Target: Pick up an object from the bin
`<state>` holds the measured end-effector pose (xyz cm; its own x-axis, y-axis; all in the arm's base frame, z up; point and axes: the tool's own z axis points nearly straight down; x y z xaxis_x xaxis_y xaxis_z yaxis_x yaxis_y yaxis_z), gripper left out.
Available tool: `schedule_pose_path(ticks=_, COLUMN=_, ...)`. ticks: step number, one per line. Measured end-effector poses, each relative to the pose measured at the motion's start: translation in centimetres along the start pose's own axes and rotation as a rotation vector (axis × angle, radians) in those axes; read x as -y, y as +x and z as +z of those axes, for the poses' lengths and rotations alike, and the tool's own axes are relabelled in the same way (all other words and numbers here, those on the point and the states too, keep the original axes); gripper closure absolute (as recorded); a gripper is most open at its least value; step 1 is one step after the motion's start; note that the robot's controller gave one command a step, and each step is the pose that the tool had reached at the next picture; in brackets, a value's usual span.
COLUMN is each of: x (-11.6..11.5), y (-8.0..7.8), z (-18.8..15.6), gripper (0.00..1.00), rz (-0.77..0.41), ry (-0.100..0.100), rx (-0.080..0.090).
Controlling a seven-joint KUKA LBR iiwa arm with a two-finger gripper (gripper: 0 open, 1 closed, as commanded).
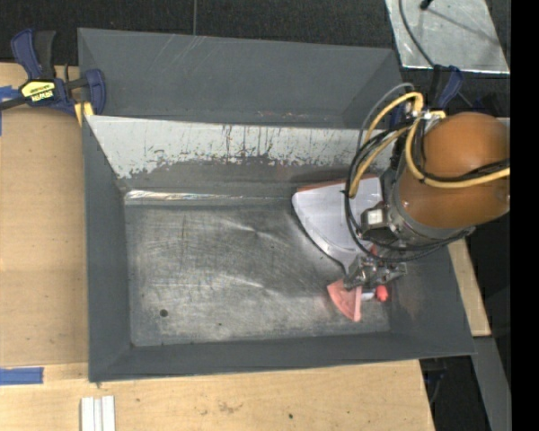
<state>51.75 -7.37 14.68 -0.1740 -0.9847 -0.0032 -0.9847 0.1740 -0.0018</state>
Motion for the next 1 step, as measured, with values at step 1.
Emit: schedule_pose_path(ticks=1, x=1.67, y=1.22, z=-0.86, gripper=1.00, rz=0.124, ry=0.001, rx=0.000)
